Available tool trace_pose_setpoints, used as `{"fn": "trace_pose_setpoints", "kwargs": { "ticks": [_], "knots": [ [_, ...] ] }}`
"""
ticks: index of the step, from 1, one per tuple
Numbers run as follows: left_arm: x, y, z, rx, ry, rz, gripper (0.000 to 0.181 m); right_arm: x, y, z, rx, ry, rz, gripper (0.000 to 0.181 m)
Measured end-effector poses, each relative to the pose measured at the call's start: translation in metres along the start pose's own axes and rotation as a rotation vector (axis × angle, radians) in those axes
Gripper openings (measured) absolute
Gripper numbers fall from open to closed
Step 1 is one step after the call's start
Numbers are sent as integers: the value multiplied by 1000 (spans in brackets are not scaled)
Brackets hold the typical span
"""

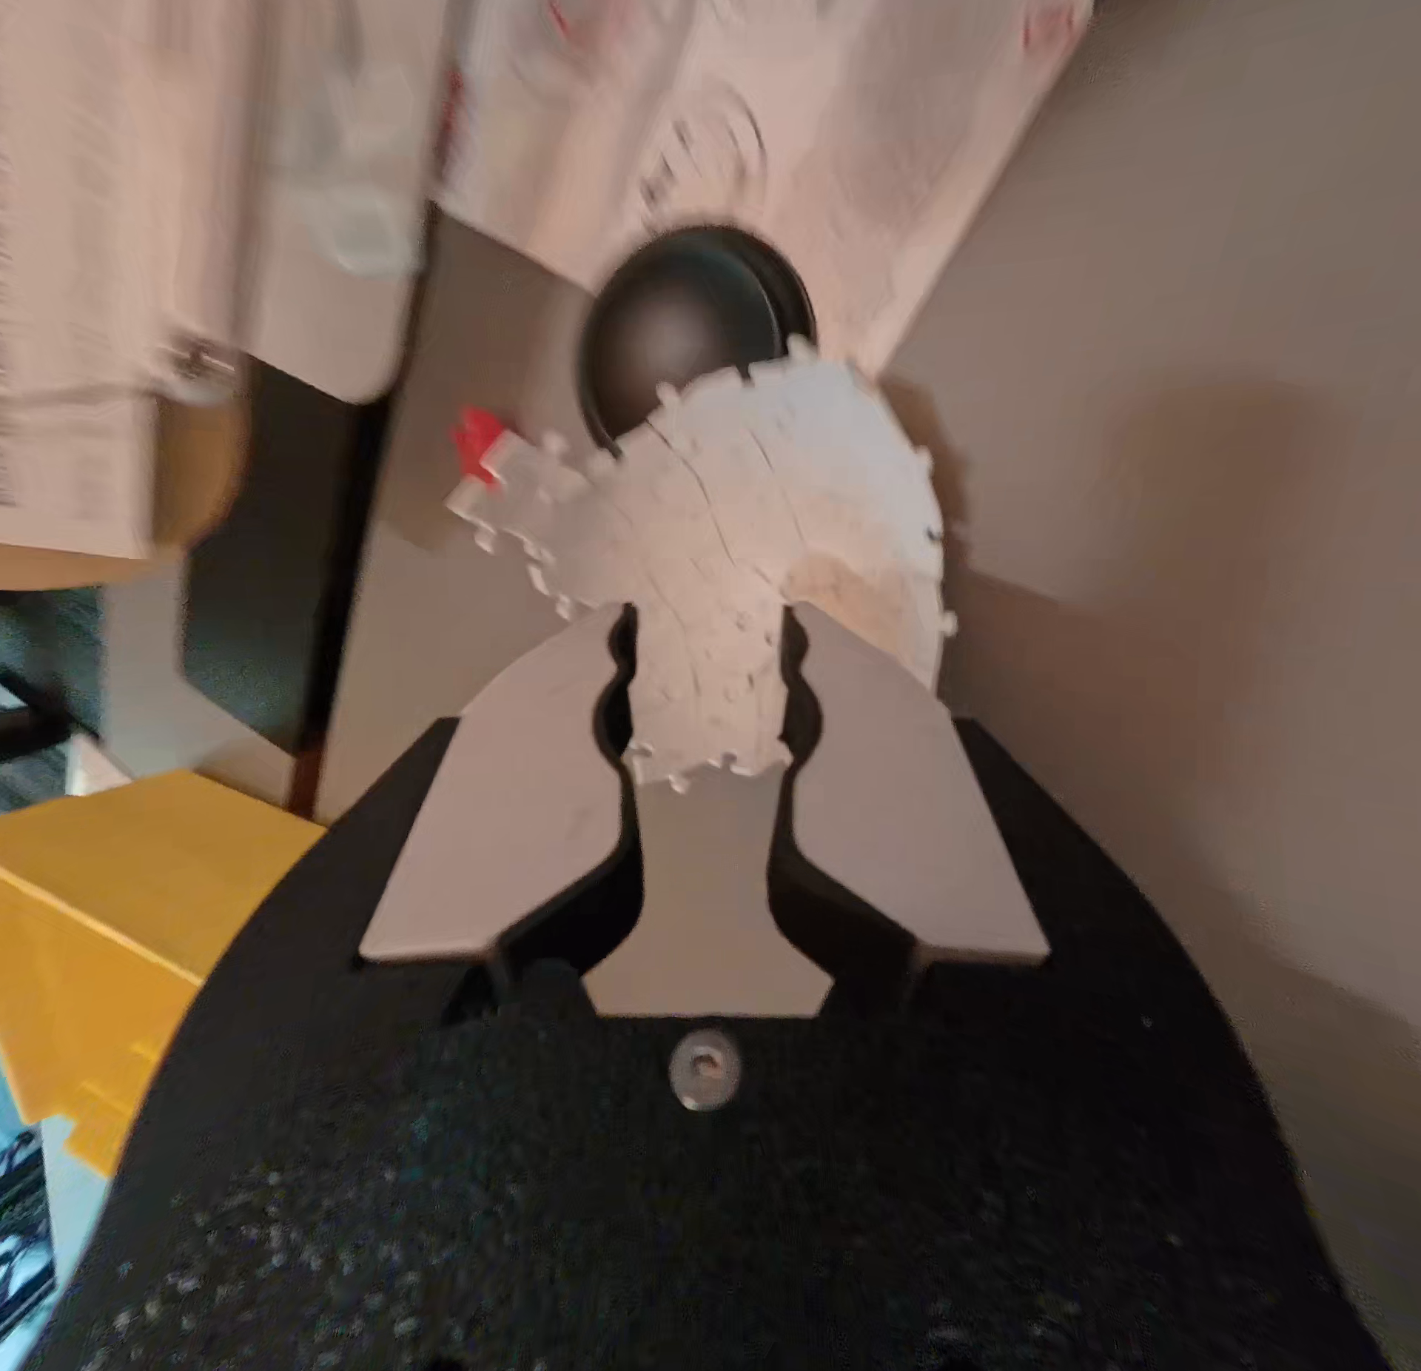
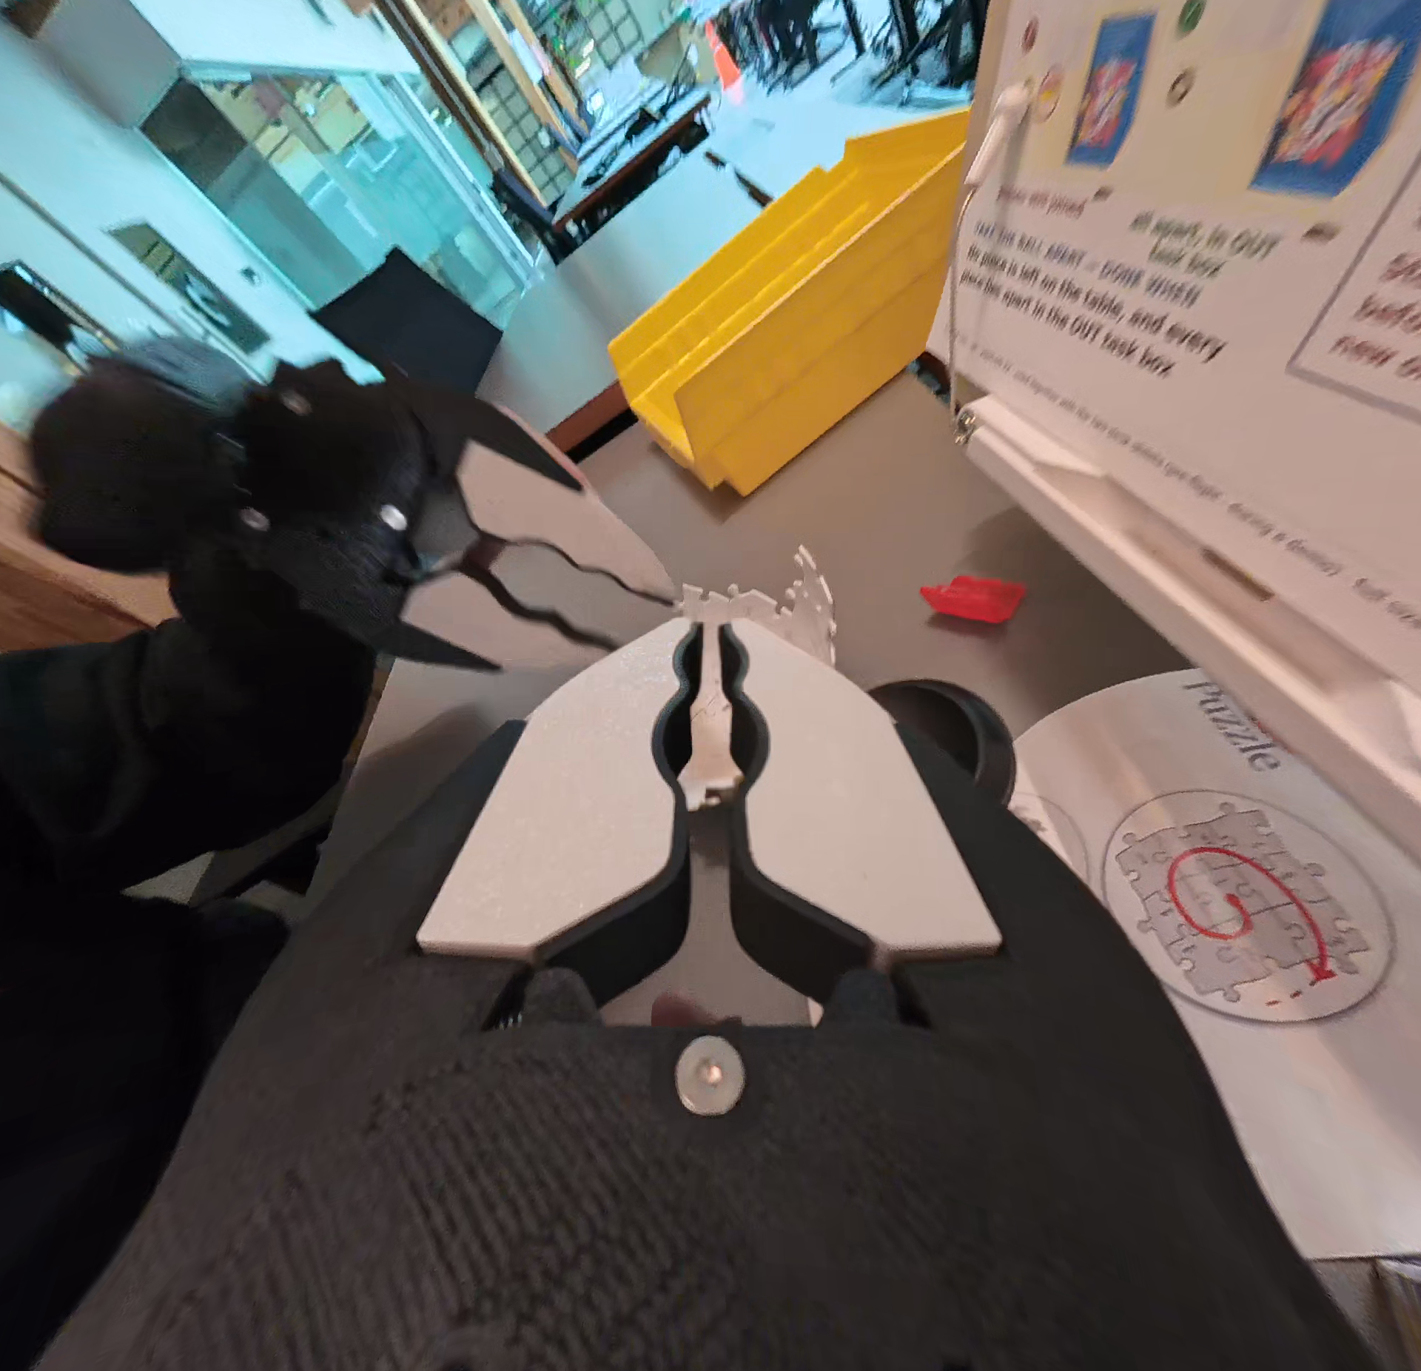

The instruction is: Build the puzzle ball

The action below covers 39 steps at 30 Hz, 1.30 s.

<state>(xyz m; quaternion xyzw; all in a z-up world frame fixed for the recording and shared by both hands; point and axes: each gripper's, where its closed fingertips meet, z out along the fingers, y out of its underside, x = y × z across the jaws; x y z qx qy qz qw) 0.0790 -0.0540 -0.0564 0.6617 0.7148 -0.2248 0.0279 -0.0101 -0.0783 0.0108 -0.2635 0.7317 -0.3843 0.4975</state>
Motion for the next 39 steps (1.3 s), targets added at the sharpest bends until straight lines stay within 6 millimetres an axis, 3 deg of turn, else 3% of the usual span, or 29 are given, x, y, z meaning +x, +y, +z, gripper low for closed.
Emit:
{"fn": "trace_pose_setpoints", "kwargs": {
  "ticks": [1, 5, 13, 23, 39],
  "knots": [
    [6, 11, 10, -59, 32, 19, 39, 1, -4, -2, 23, 4, 0, 5],
    [16, 32, 39, -169, 85, 118, 40, 2, -7, -6, 39, 5, 0, 12],
    [16, 32, 58, -199, 198, 92, 33, 4, -7, -10, 33, 23, -25, 15],
    [24, 32, 72, -218, 276, 116, 31, 8, -3, -10, 20, 21, -12, 17],
    [29, 31, 73, -231, 366, 127, 23, 12, 2, -7, 0, 25, -4, 20]
  ]
}}
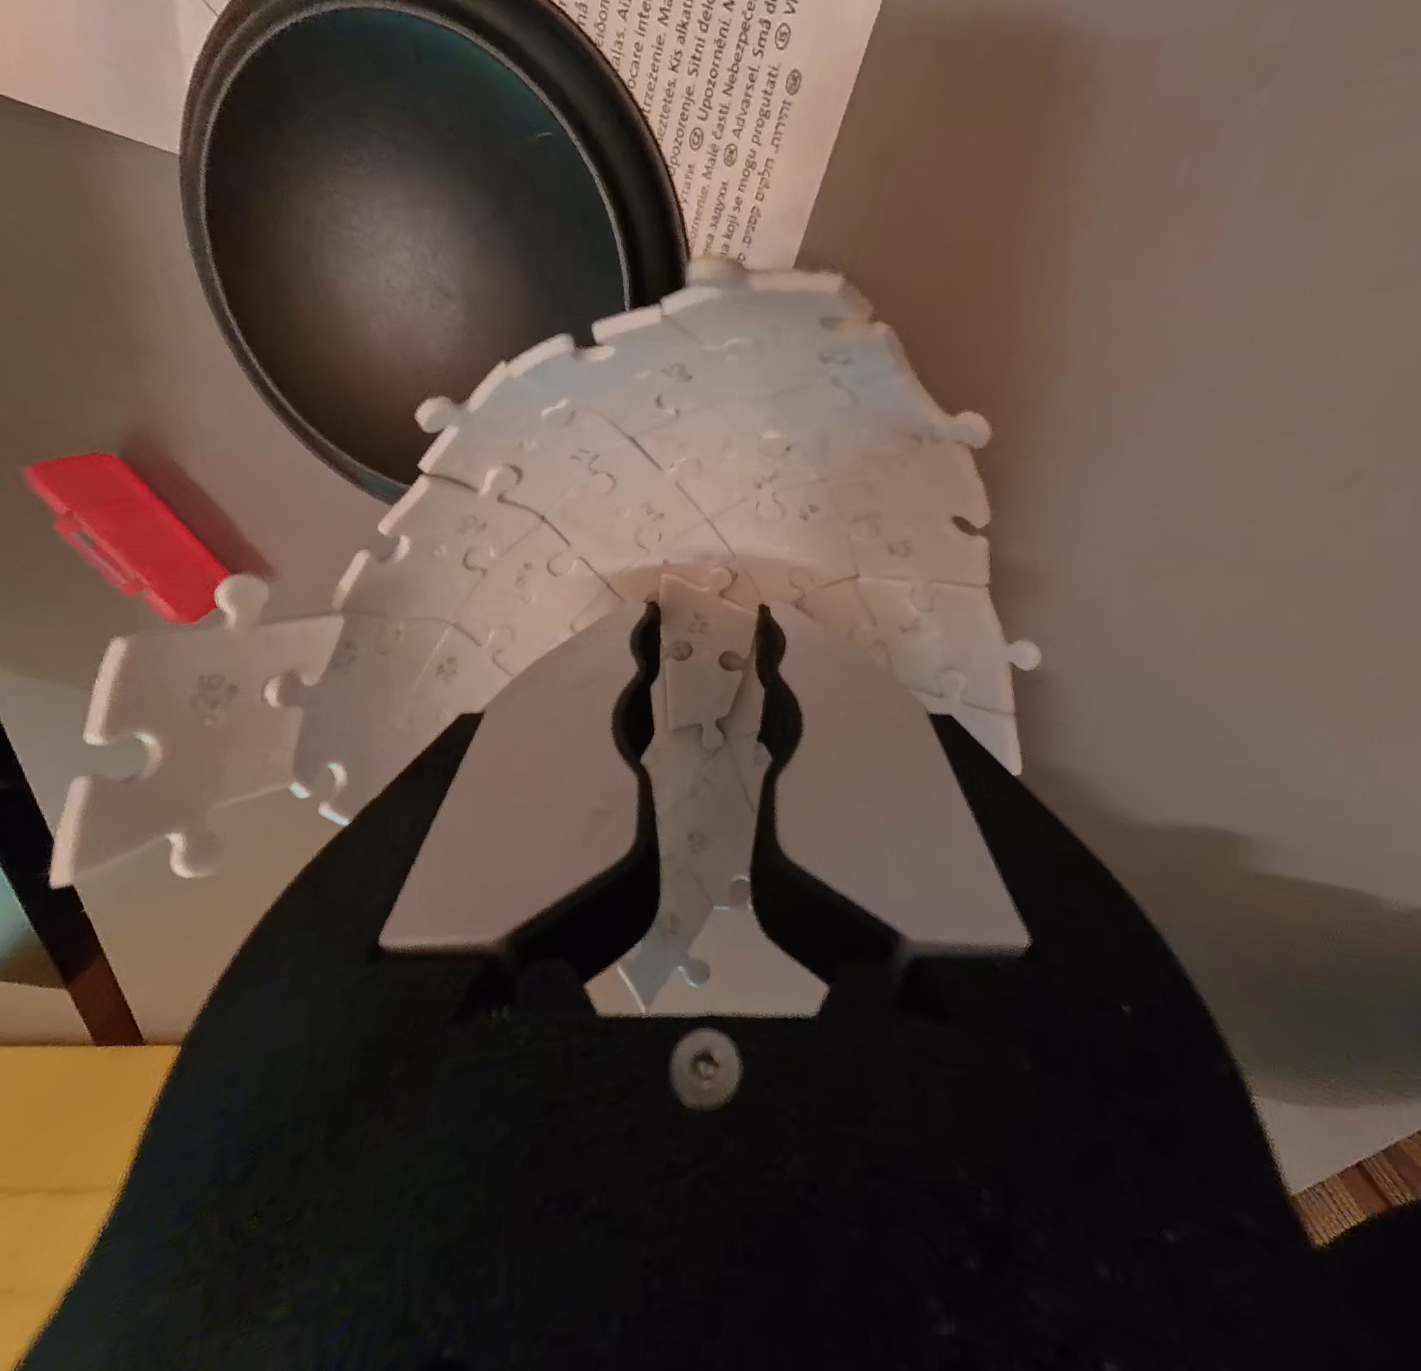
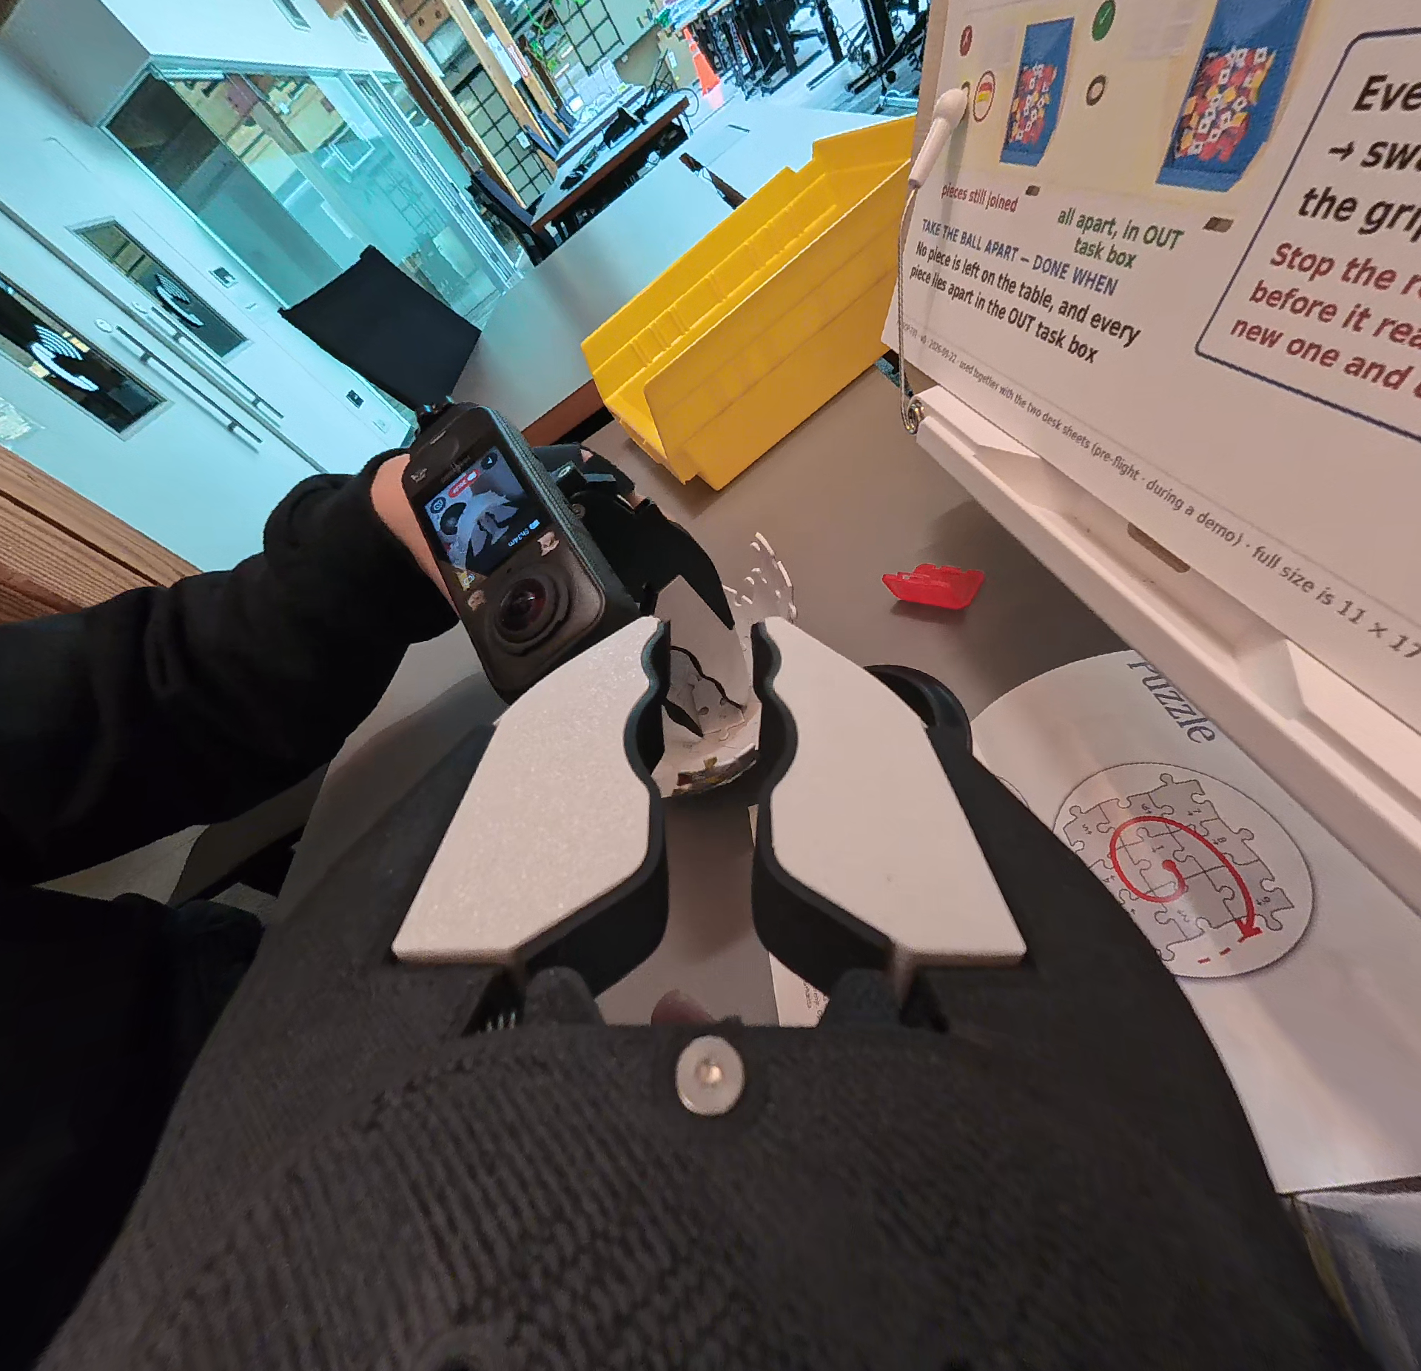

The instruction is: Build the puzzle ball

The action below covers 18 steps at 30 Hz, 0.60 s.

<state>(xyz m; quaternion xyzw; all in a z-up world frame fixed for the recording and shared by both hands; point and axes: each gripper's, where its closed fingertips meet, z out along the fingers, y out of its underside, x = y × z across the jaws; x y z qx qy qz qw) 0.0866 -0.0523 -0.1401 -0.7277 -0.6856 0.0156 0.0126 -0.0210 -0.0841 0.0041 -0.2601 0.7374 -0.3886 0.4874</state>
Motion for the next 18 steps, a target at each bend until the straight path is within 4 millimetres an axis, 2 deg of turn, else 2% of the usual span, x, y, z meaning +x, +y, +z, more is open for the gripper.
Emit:
{"fn": "trace_pose_setpoints", "kwargs": {
  "ticks": [13, 14, 15, 18],
  "knots": [
    [-2, 0, -4, 19, -55, -1, 22, 2, 2, -1, -7, 9, 0, 22],
    [-3, 0, -6, 26, -65, -5, 18, 3, 2, -1, -8, 10, -1, 22],
    [-4, -1, -8, 38, -75, -3, 0, 3, 2, -1, -8, 11, -1, 22],
    [-4, -7, -17, 98, -88, -18, 3, 4, 4, 0, -16, 15, 6, 24]
  ]
}}
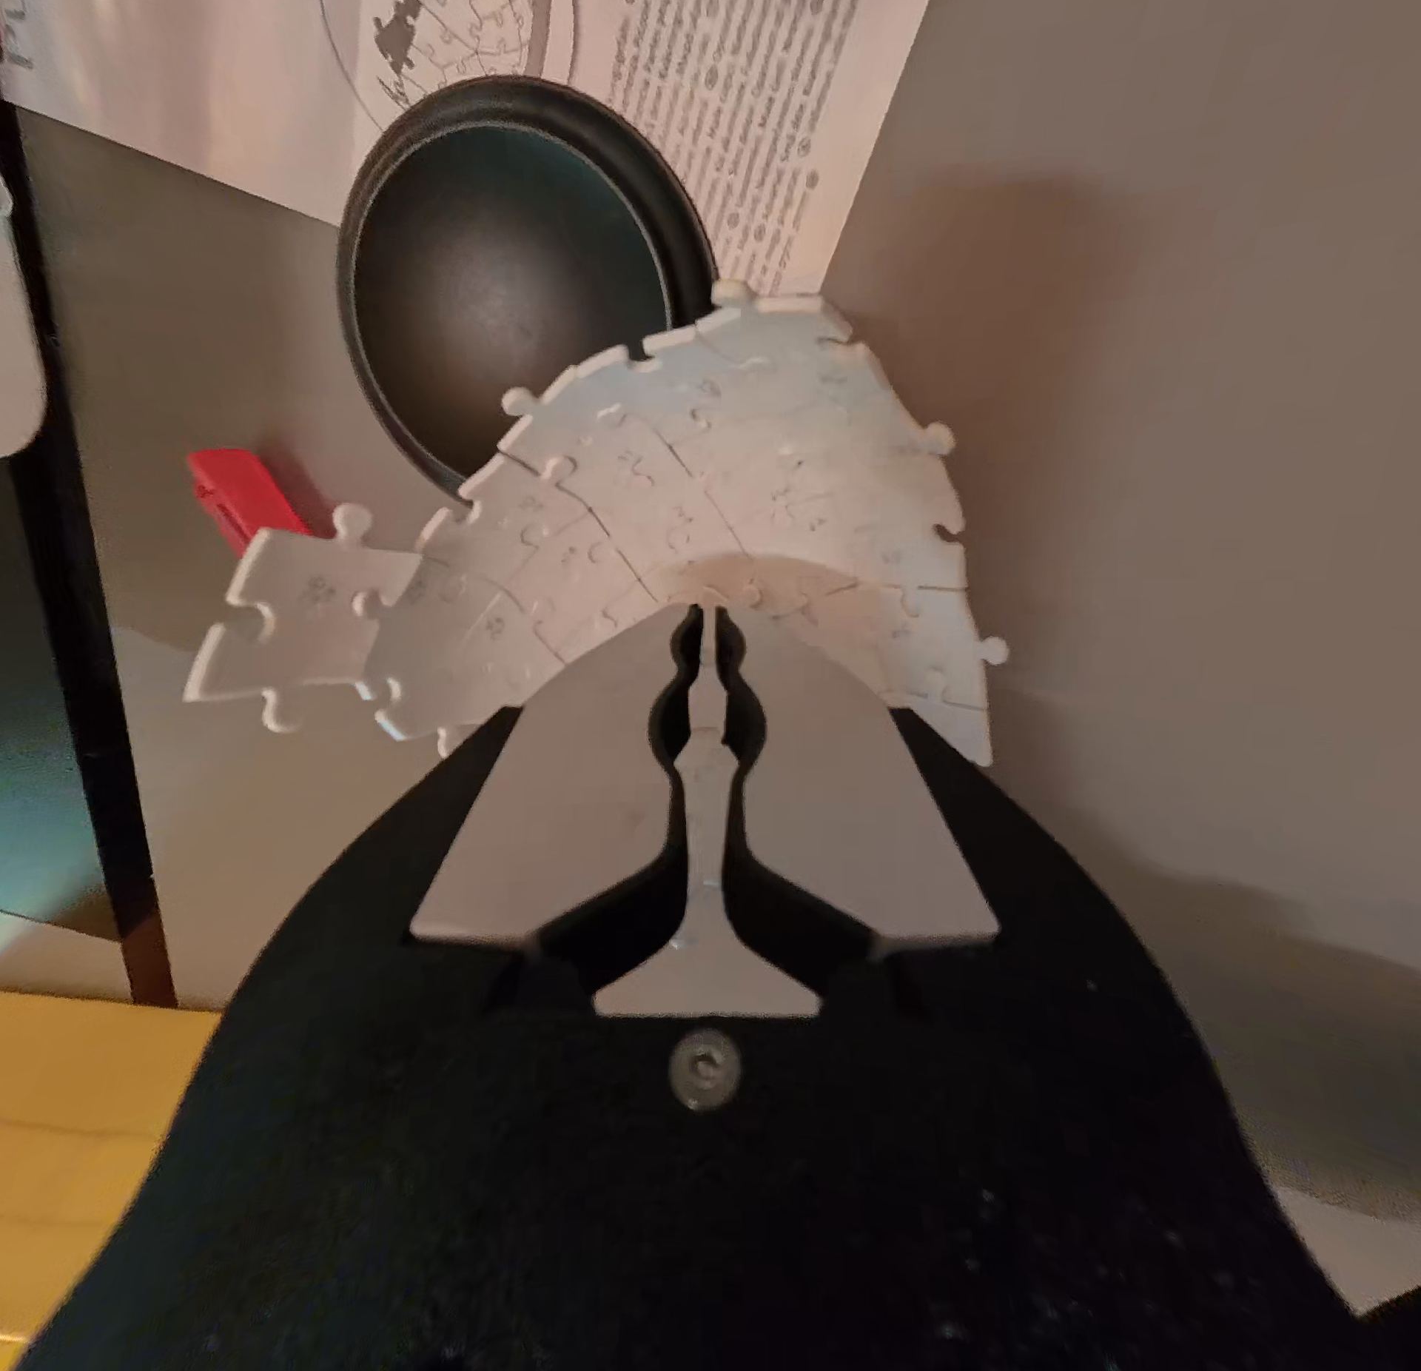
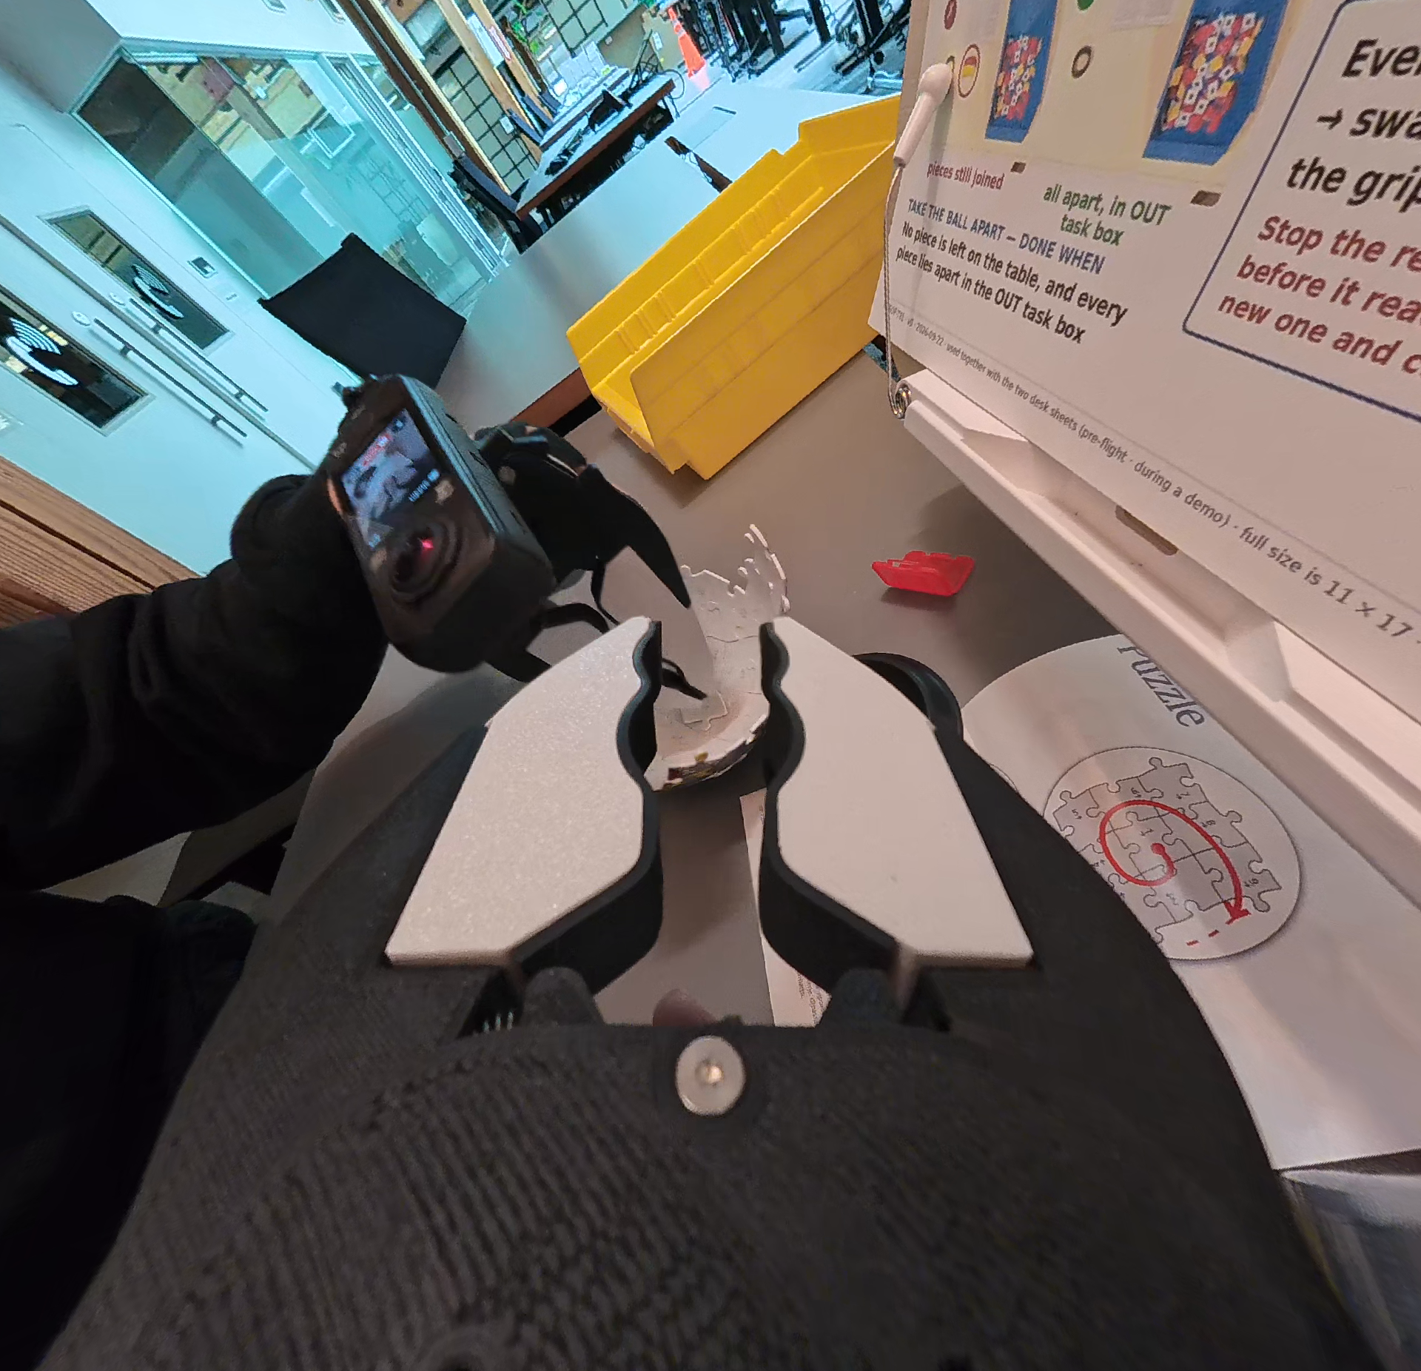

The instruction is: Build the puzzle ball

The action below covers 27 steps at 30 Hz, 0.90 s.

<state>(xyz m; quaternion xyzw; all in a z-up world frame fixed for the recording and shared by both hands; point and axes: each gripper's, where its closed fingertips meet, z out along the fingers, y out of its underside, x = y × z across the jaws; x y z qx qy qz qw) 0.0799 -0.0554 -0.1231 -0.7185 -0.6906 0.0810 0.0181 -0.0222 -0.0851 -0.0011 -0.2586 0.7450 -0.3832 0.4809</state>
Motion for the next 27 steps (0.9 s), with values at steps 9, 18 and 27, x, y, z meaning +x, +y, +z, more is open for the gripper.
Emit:
{"fn": "trace_pose_setpoints", "kwargs": {
  "ticks": [9, 18, 27],
  "knots": [
    [4, 8, 5, -58, 10, 42, 30, -1, 2, 2, -16, 1, -17, 26],
    [9, 8, 14, -70, 87, 9, 33, 0, 3, 2, -18, 1, -11, 26],
    [5, 12, 14, -98, 70, -5, 23, 1, 5, 3, -25, -1, -6, 27]
  ]
}}
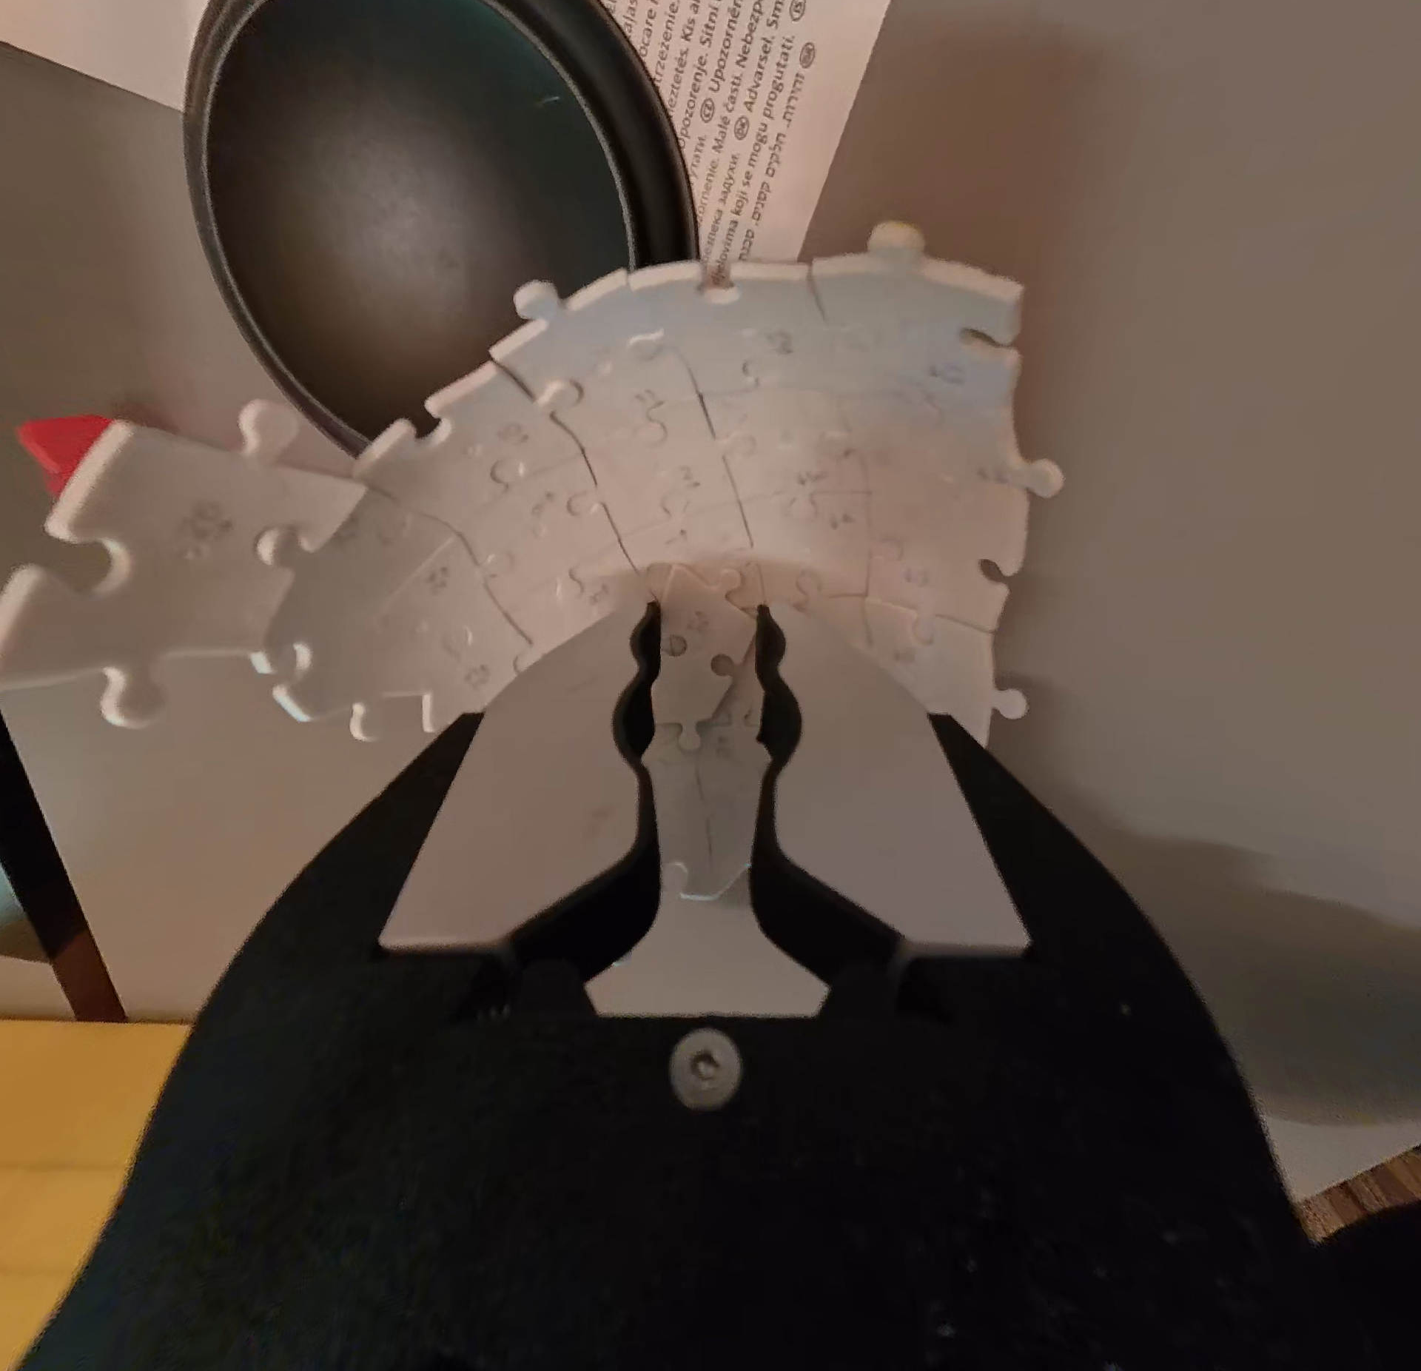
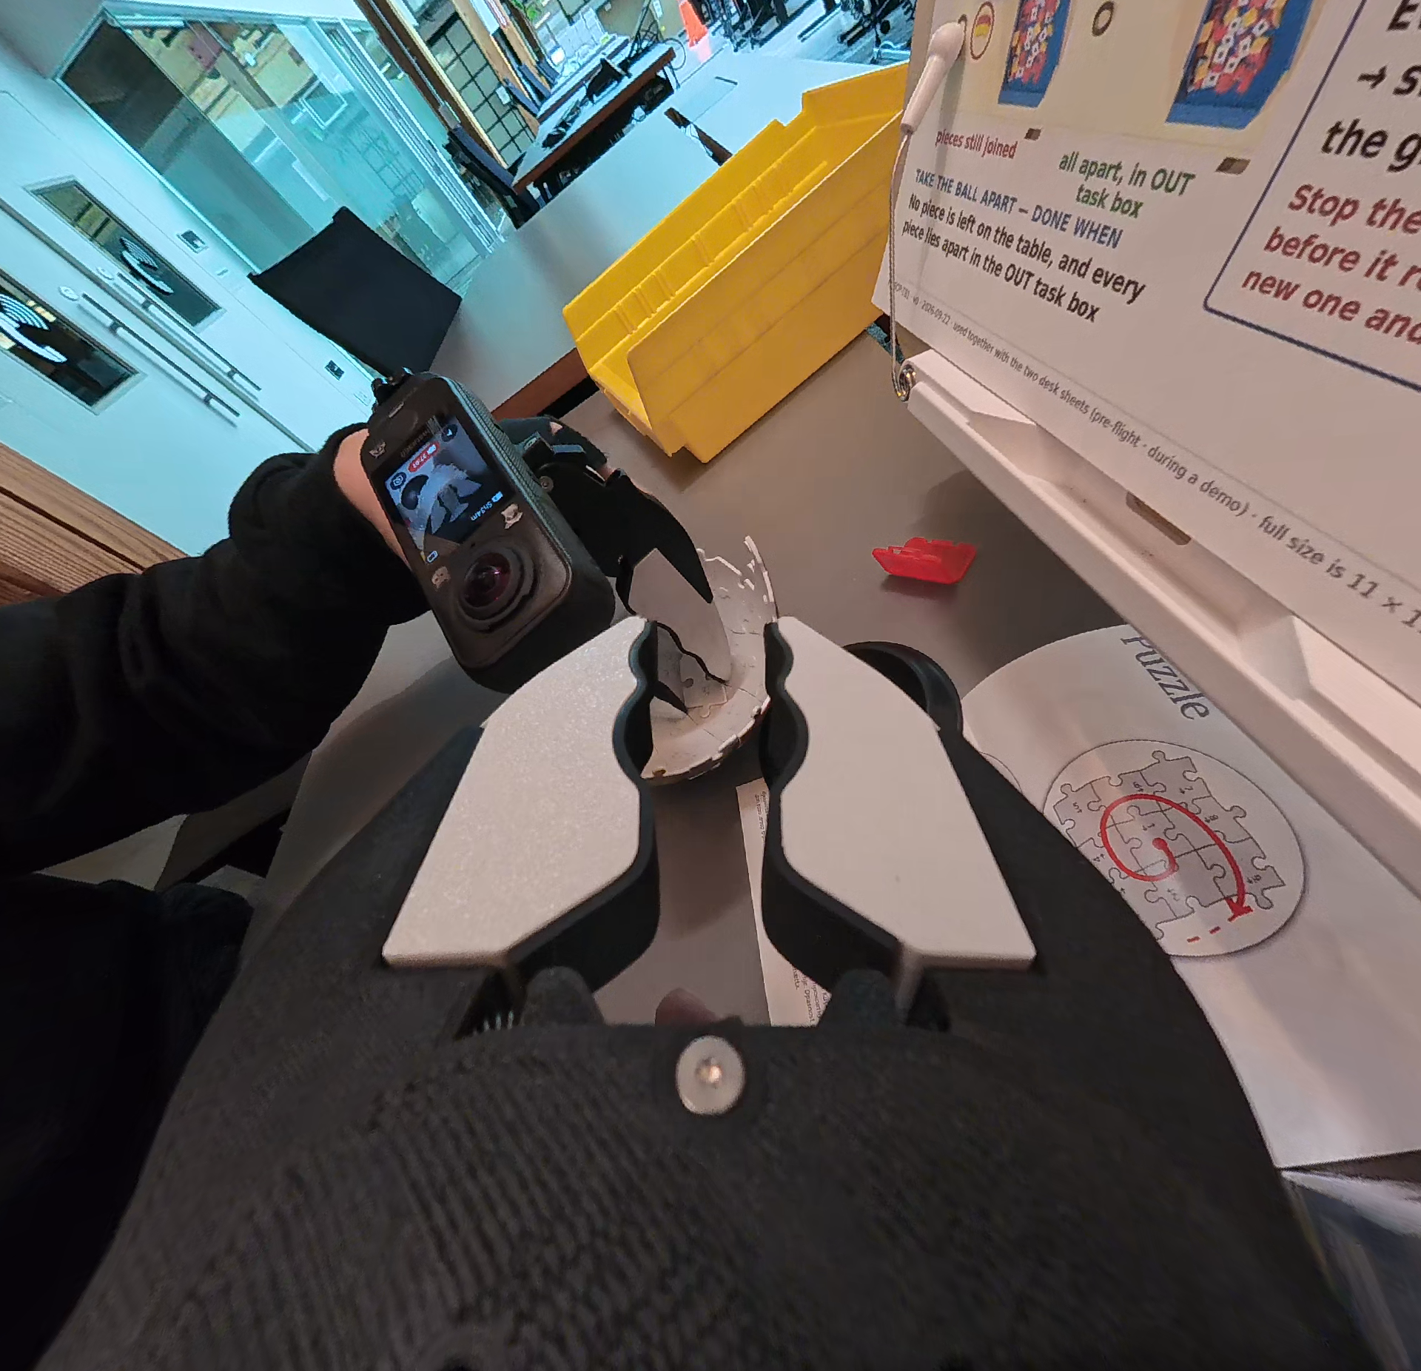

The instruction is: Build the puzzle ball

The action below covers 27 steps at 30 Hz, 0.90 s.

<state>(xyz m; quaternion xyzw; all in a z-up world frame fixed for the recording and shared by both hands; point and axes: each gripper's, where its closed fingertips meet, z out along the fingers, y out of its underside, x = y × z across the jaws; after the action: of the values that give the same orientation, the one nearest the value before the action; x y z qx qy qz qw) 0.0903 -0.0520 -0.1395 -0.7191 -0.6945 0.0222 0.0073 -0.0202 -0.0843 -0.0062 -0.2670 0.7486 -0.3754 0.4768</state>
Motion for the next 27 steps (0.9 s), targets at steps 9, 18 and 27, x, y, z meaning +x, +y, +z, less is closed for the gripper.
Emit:
{"fn": "trace_pose_setpoints", "kwargs": {
  "ticks": [9, 18, 27],
  "knots": [
    [-4, -2, 0, 22, -21, -14, 22, 1, -1, -2, 7, 3, 1, 27],
    [-8, -2, -7, 47, -49, -19, 22, 2, 0, -2, 0, 4, 4, 27],
    [-1, -2, -1, 15, -23, 27, 31, 2, 2, -1, -7, 5, 6, 27]
  ]
}}
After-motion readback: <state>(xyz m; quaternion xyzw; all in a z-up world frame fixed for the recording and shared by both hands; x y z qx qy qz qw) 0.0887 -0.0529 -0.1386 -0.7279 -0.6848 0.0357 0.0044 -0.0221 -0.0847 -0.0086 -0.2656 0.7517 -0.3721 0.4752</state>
